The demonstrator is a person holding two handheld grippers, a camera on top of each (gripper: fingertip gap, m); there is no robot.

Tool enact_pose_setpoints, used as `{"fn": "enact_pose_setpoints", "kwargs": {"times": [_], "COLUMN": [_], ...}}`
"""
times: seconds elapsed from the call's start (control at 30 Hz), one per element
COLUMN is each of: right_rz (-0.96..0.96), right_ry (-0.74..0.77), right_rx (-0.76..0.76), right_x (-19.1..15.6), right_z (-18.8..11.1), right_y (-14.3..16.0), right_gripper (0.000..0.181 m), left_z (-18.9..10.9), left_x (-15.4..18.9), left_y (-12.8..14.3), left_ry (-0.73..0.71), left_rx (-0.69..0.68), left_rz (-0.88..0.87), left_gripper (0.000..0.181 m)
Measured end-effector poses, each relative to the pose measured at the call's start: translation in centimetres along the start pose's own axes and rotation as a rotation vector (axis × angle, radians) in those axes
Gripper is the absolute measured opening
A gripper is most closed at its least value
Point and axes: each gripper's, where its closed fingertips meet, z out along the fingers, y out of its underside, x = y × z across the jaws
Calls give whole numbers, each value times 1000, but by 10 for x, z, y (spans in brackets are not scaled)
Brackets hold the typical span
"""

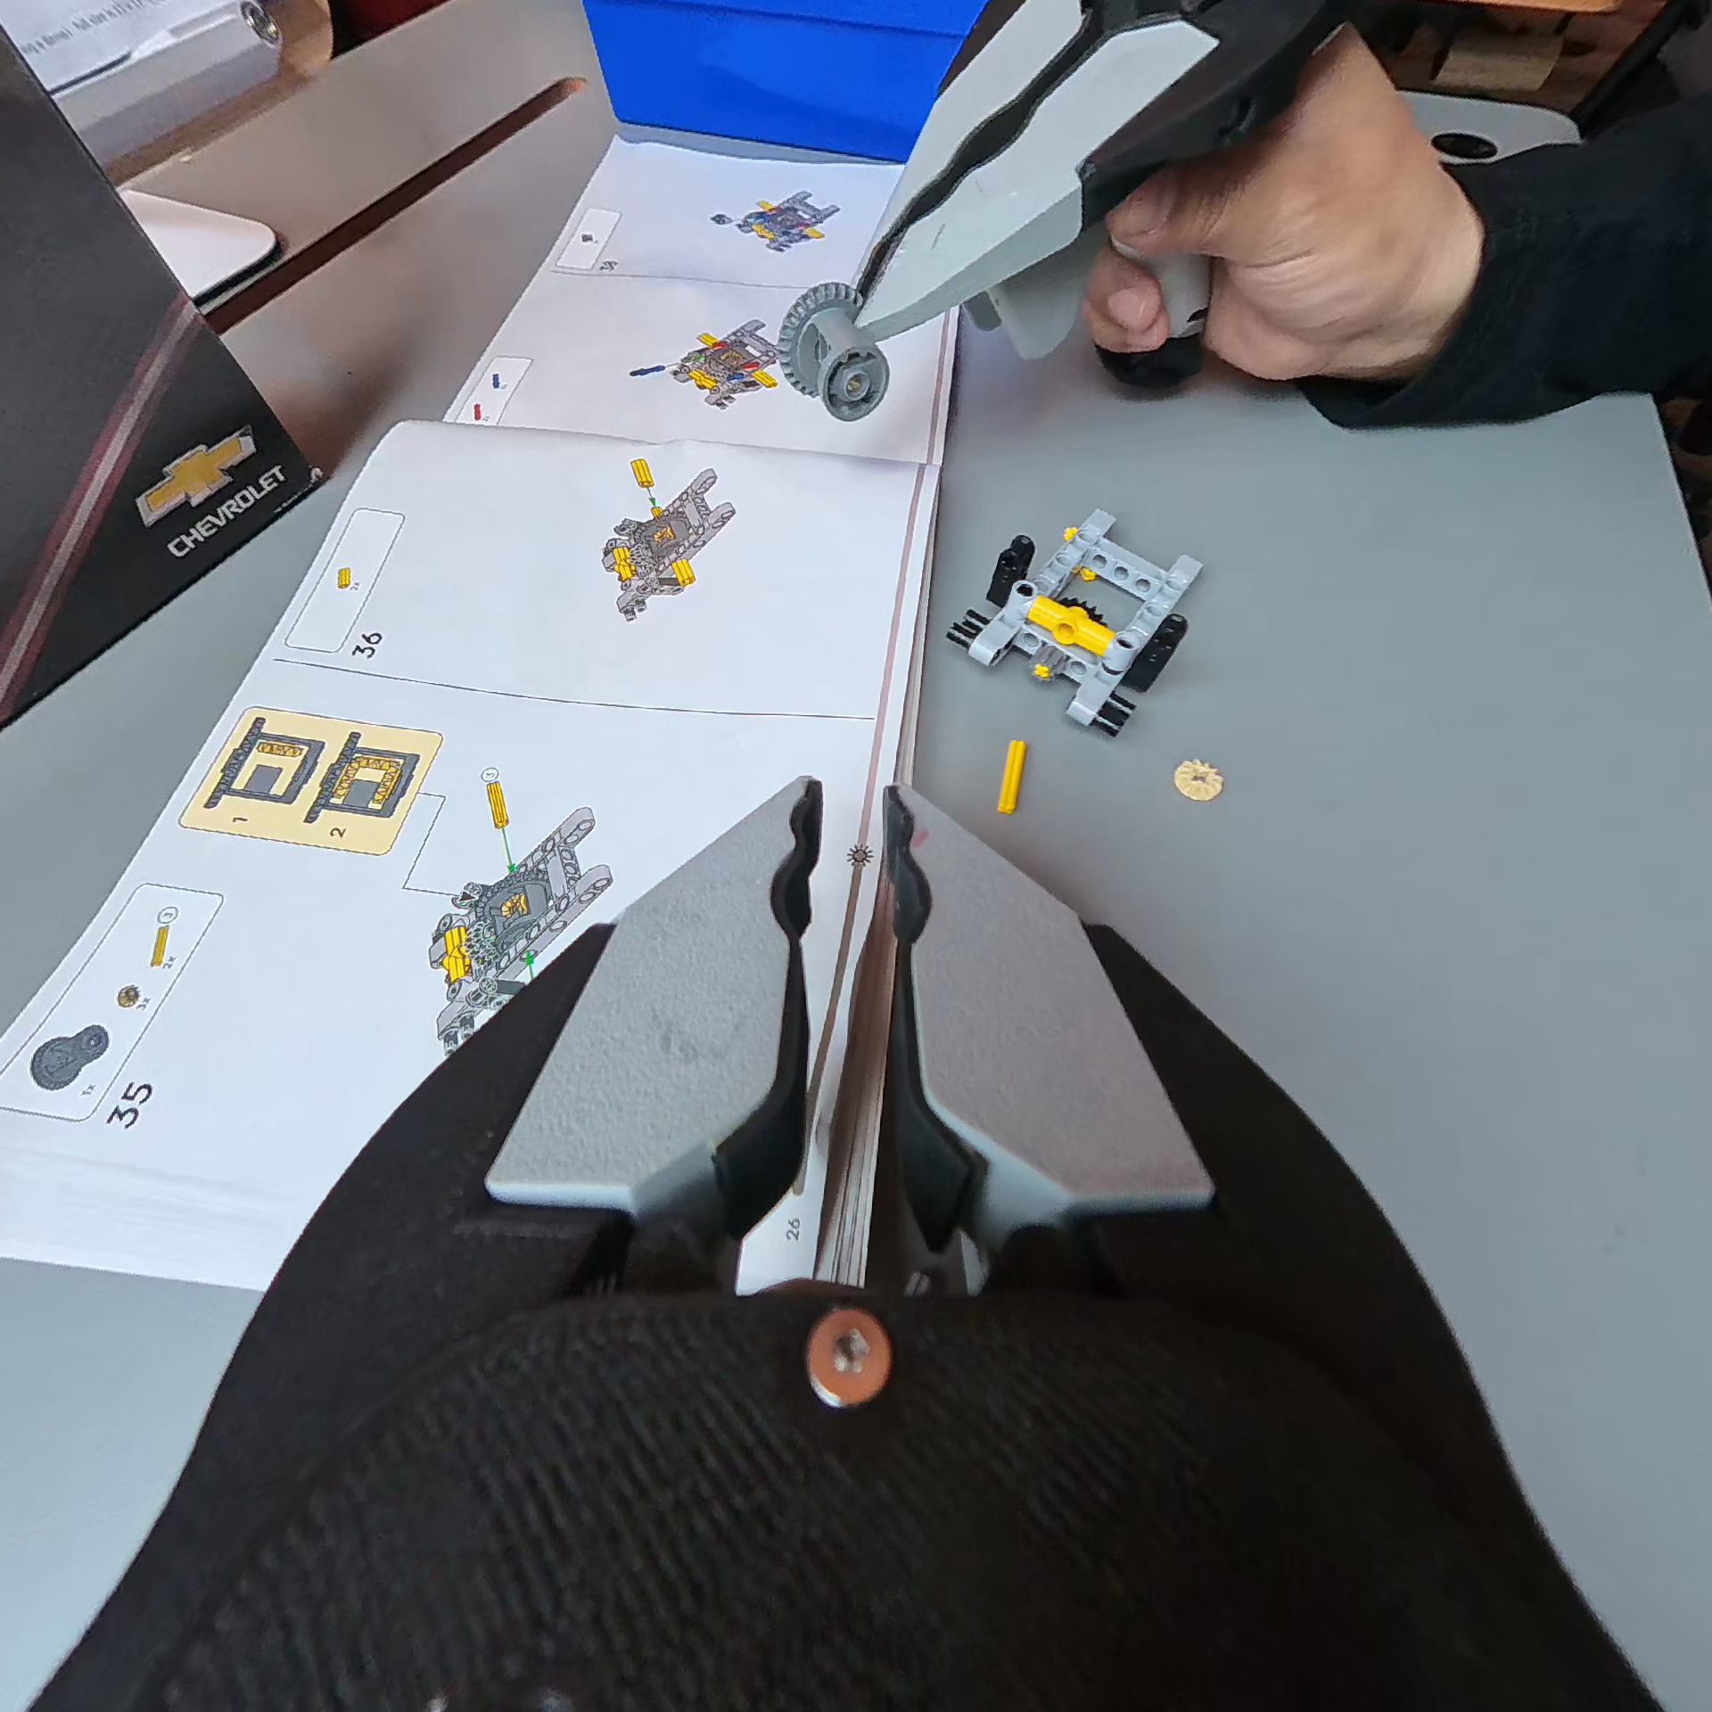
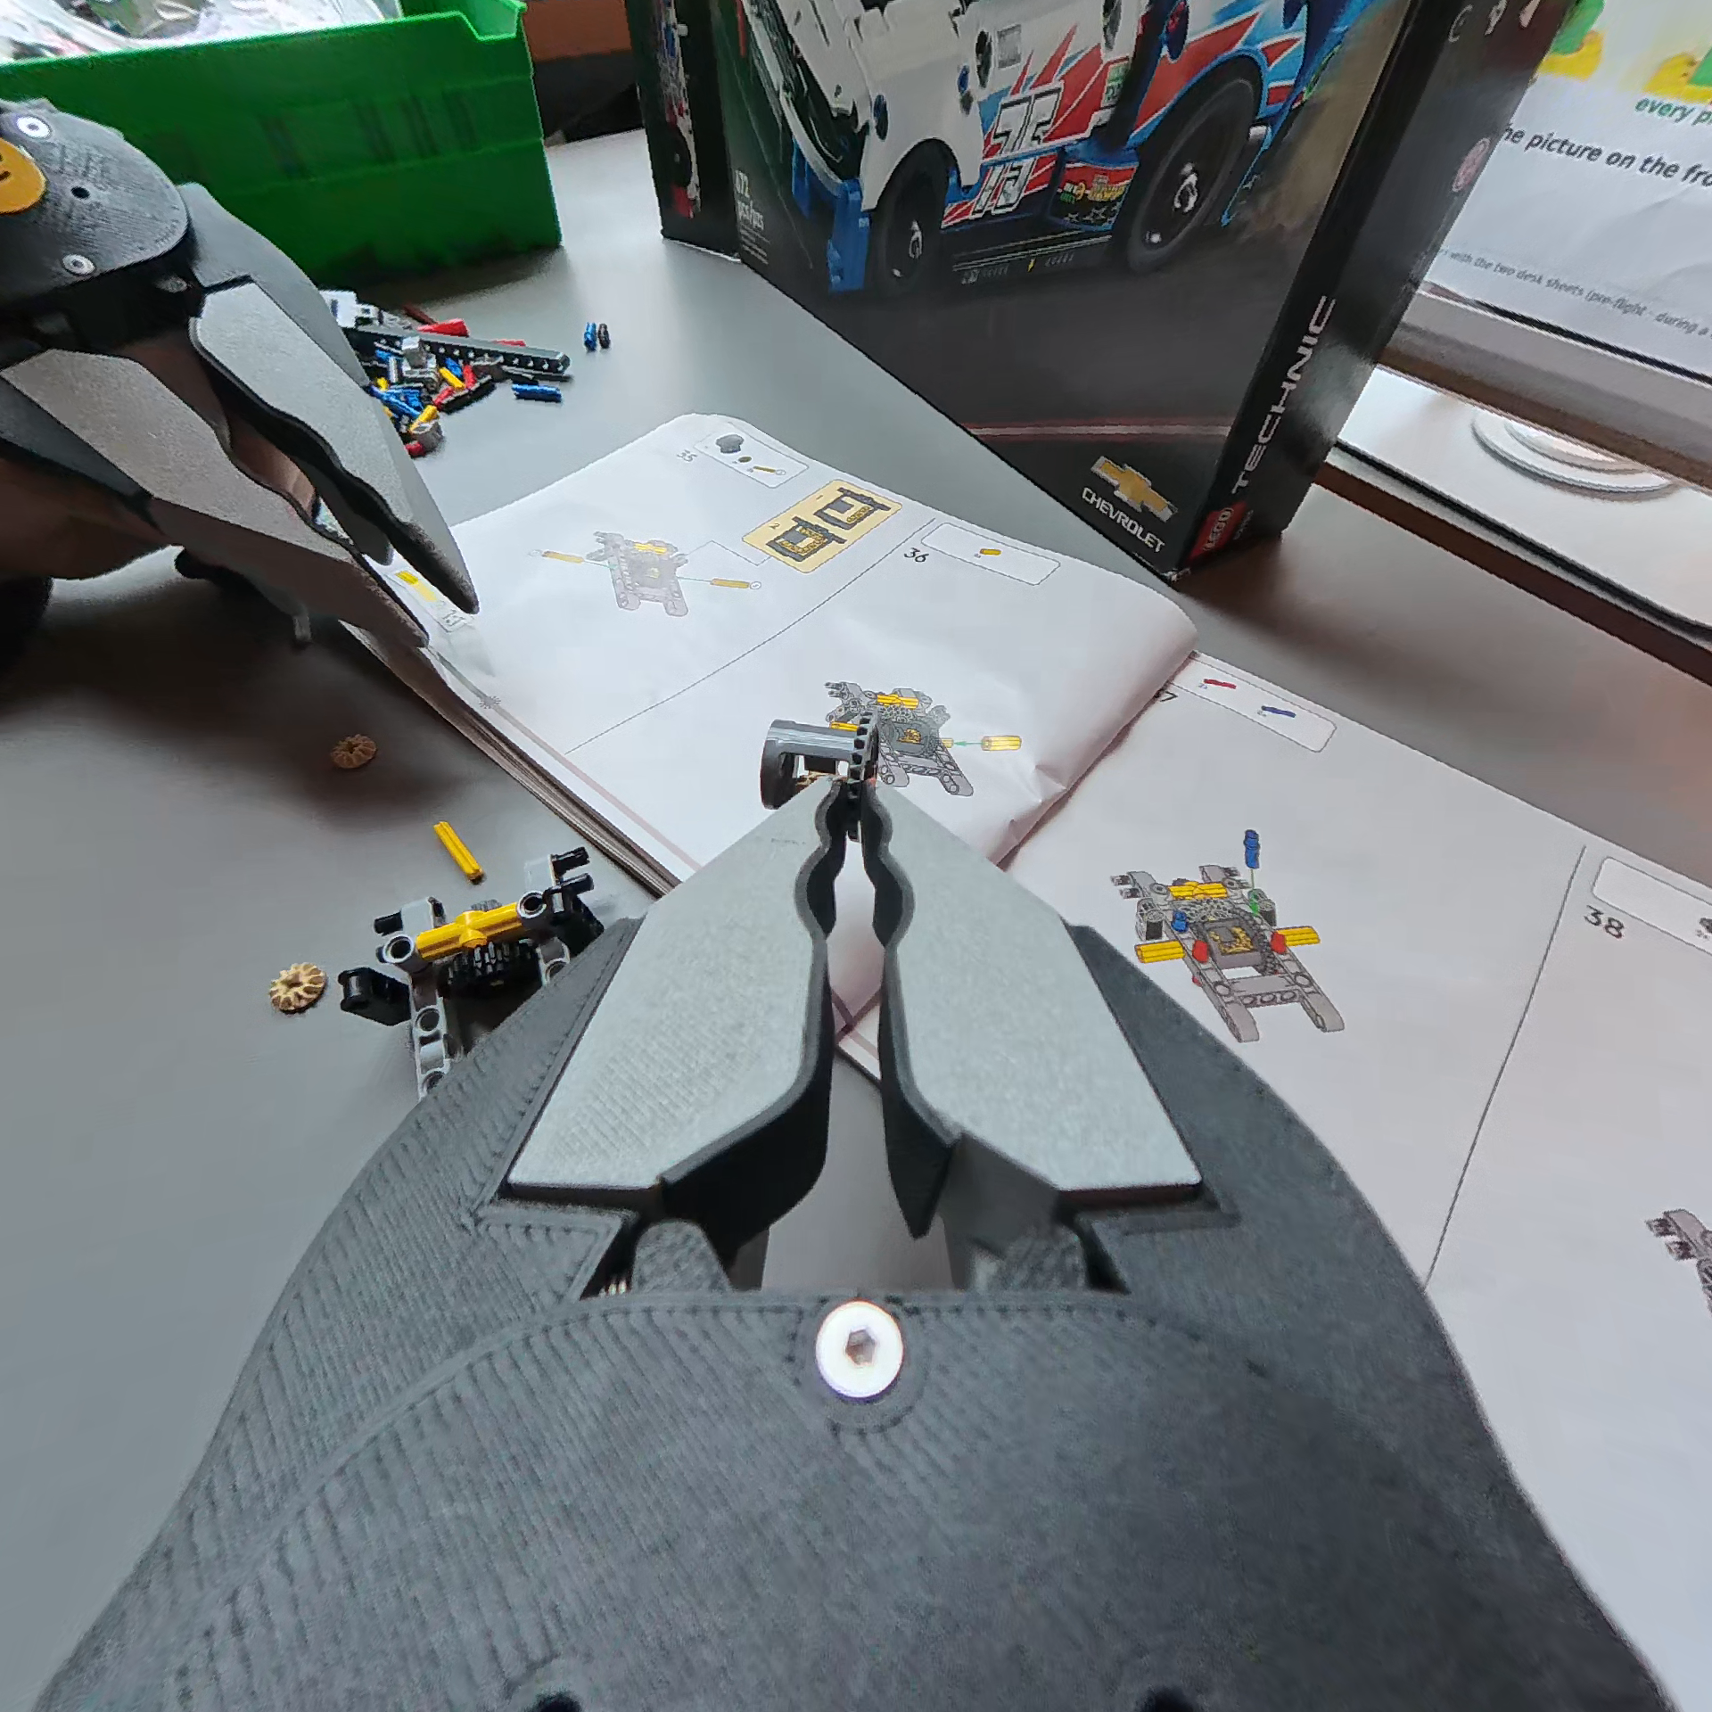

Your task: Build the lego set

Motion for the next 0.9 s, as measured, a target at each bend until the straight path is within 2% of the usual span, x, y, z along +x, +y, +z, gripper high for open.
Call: {"fn": "enact_pose_setpoints", "kwargs": {"times": [0.9], "right_rz": [-1], "right_ry": [-4], "right_rx": [-11], "right_x": [-2], "right_z": [1], "right_y": [2], "right_gripper": [0], "left_z": [0], "left_x": [0], "left_y": [1], "left_ry": [-5], "left_rx": [-9], "left_rz": [6], "left_gripper": [9]}}
